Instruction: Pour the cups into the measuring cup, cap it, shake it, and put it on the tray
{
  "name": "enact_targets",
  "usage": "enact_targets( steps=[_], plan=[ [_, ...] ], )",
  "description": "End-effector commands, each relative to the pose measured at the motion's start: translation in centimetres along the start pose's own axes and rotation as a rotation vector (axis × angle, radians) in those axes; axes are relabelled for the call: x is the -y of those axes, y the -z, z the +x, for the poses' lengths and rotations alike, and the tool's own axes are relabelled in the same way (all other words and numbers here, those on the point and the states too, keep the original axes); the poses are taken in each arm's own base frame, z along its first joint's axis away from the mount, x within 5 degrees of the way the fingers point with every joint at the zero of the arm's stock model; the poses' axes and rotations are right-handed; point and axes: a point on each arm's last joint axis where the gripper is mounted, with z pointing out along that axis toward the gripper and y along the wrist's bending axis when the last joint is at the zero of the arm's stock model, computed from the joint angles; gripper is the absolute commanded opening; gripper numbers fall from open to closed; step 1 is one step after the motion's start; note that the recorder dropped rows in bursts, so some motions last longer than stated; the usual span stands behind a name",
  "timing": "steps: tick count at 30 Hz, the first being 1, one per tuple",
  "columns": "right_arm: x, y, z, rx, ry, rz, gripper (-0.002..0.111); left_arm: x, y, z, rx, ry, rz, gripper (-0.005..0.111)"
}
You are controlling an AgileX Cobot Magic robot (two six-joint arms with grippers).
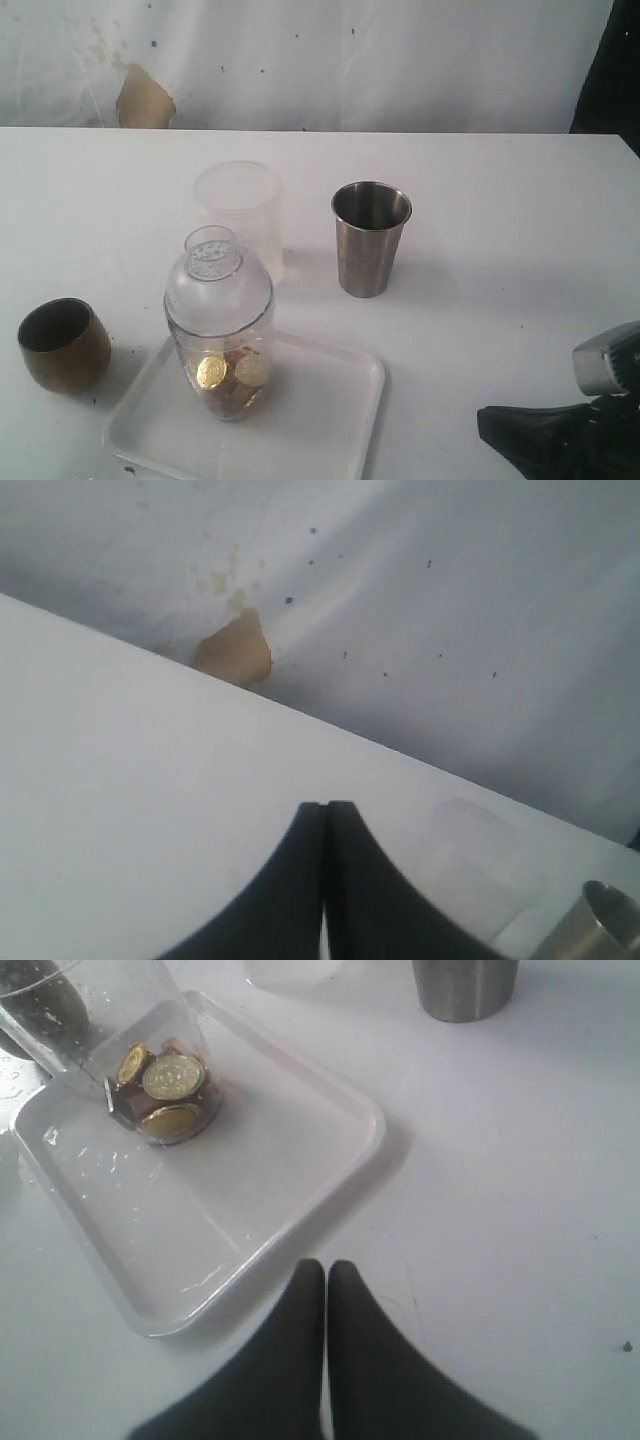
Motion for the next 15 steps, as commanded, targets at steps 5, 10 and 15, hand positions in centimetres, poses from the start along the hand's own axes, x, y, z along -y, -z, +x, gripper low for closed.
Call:
enact_targets(
  steps=[5,10,15],
  plan=[
    [0.1,0.0,0.1,0.006,-0.002,0.005,0.0,-3.9,1.4,1.6,-0.19,0.173,-0.491,0.0],
    [0.1,0.0,0.1,0.006,-0.002,0.005,0.0,-3.6,1.2,1.8,-0.245,0.062,-0.432,0.0],
    [0.1,0.0,0.1,0.006,-0.002,0.005,0.0,-1.3,0.1,1.3,-0.093,-0.233,-0.067,0.0]
  ],
)
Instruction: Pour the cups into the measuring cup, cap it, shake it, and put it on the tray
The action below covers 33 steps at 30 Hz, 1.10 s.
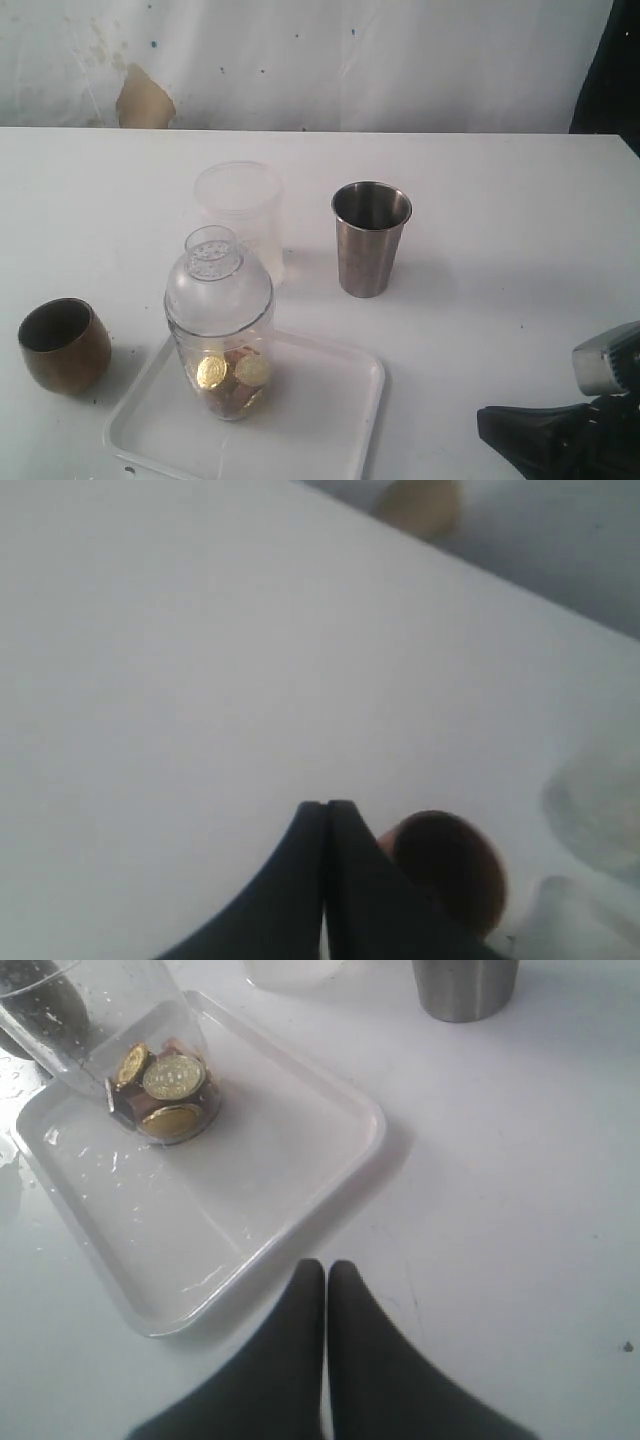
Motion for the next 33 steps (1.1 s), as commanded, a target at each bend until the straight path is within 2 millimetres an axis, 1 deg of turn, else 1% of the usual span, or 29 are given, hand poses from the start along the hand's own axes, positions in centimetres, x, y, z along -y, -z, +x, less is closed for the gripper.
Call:
enact_targets(
  steps=[1,3,5,10,12,17,20,22,33],
  plan=[
    [0.1,0.0,0.1,0.006,-0.002,0.005,0.0,1.2,0.0,-0.9,0.215,-0.137,0.167,0.0],
    [0.1,0.0,0.1,0.006,-0.002,0.005,0.0,0.9,0.3,-0.6,0.207,-0.134,0.153,0.0],
    [0.1,0.0,0.1,0.006,-0.002,0.005,0.0,0.6,1.2,-0.1,0.199,-0.194,0.142,0.0],
    [0.1,0.0,0.1,0.006,-0.002,0.005,0.0,0.1,3.2,0.6,0.258,-0.263,0.134,0.0],
    [0.1,0.0,0.1,0.006,-0.002,0.005,0.0,-0.1,3.5,0.9,0.268,-0.275,0.132,0.0],
    [0.1,0.0,0.1,0.006,-0.002,0.005,0.0,-0.9,2.8,3.2,0.282,-0.275,0.136,0.0],
    [0.1,0.0,0.1,0.006,-0.002,0.005,0.0,-1.4,1.7,4.8,0.254,-0.265,0.134,0.0],
    [0.1,0.0,0.1,0.006,-0.002,0.005,0.0,-1.3,1.8,4.5,0.284,-0.237,0.145,0.0],
    [0.1,0.0,0.0,0.009,-0.002,0.004,0.0,-1.3,1.8,4.5,0.281,-0.217,0.147,0.0]
  ],
)
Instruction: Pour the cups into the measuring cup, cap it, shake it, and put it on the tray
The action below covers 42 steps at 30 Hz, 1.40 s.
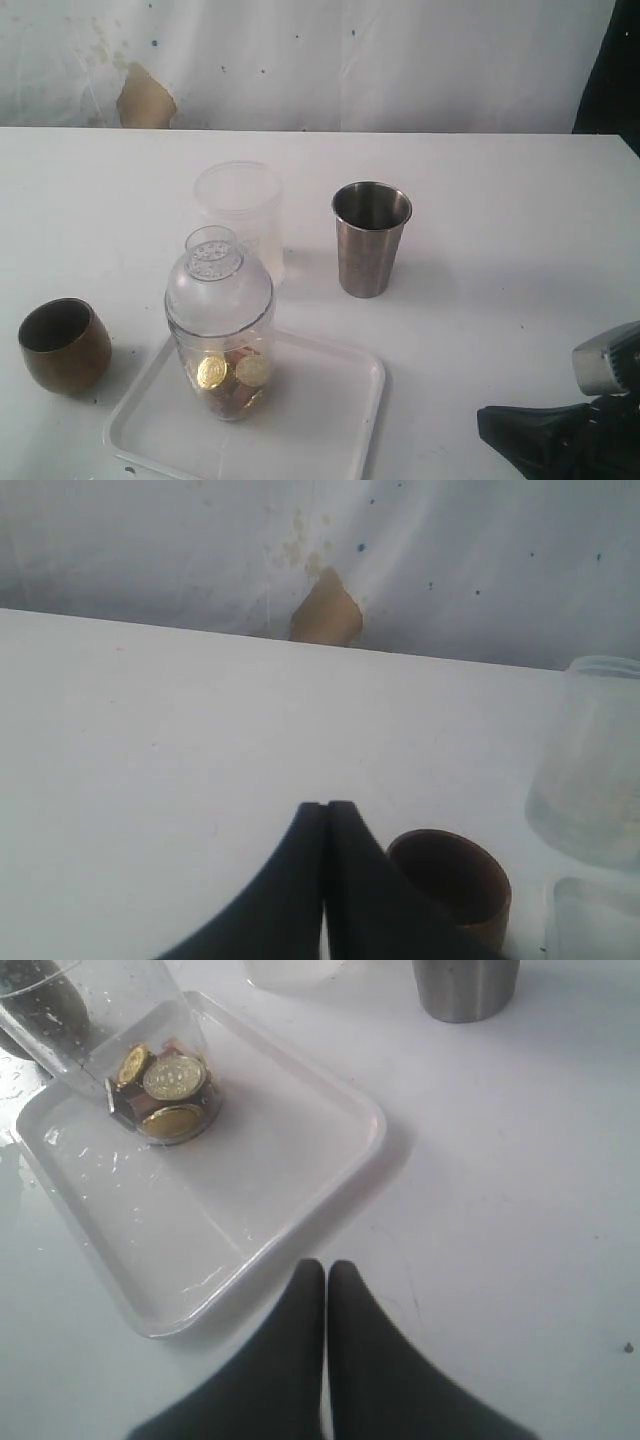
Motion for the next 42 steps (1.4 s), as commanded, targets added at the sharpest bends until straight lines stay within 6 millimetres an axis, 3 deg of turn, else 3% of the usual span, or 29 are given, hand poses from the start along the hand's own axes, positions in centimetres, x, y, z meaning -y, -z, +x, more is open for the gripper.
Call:
enact_targets(
  steps=[1,36,42],
  plan=[
    [0.1,0.0,0.0,0.009,-0.002,0.004,0.0,0.0,0.0,0.0,0.013,0.02,0.004,0.0],
    [0.1,0.0,-0.1,0.018,0.003,0.003,0.0,0.0,0.0,0.0,0.013,0.018,0.003,0.0],
    [1.8,0.8,-0.9,0.104,0.094,0.121,0.0,0.0,0.0,0.0,0.013,0.018,0.003,0.0]
  ],
)
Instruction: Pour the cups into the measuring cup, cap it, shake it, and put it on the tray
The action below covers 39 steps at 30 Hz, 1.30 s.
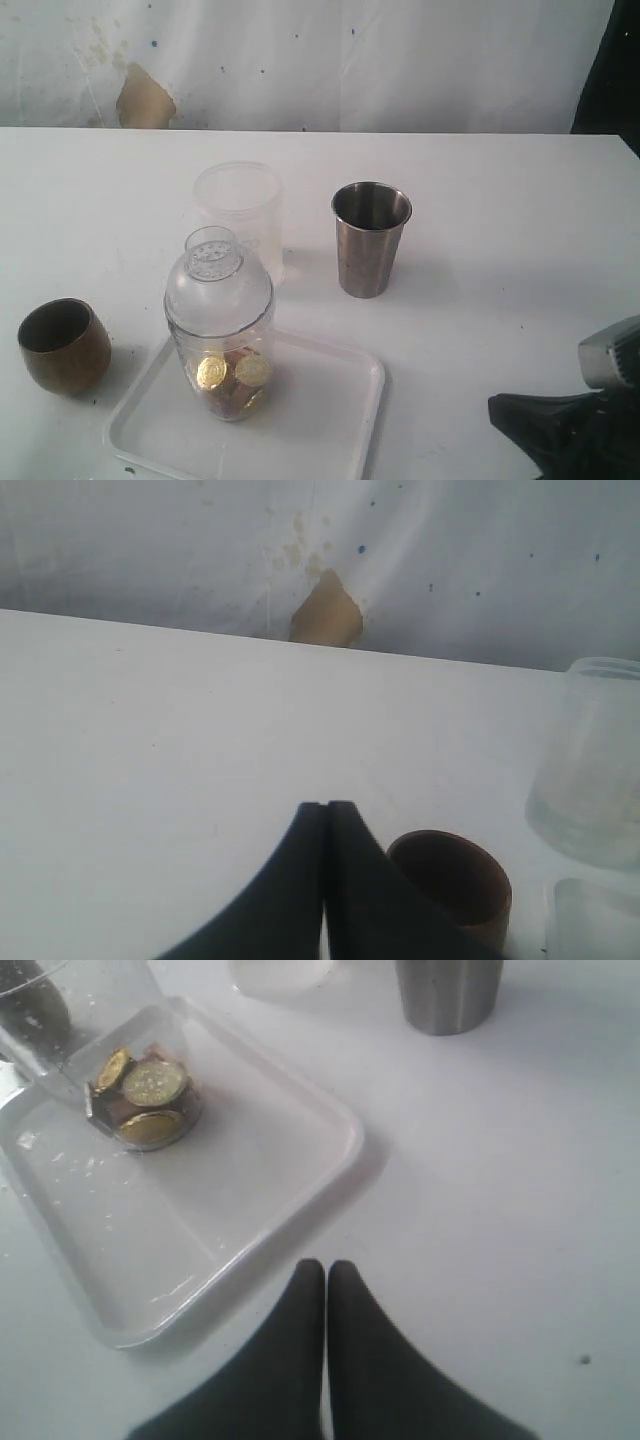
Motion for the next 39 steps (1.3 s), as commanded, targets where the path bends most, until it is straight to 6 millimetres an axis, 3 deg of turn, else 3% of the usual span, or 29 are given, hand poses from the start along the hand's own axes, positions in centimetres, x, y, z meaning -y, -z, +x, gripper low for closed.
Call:
enact_targets(
  steps=[1,6,10,16,25,39],
  plan=[
    [1.6,0.9,-0.8,0.105,0.07,0.107,0.0,0.0,0.0,0.0,0.013,0.017,0.005,0.0],
    [3.2,3.1,-0.8,0.185,0.089,0.26,0.0,0.0,0.0,0.0,0.013,0.017,0.005,0.0],
    [3.9,4.4,1.0,0.178,0.086,0.345,0.0,0.0,0.0,0.0,0.013,0.017,0.005,0.0],
    [4.4,4.7,3.9,0.25,0.092,0.417,0.0,0.0,0.0,0.0,0.015,0.017,0.005,0.0],
    [4.0,5.9,4.3,0.367,0.117,0.44,0.0,0.0,0.0,0.0,0.015,0.017,0.005,0.0],
    [4.0,6.0,4.6,0.356,0.101,0.466,0.0,0.0,0.0,0.0,0.015,0.017,0.005,0.0]
  ],
)
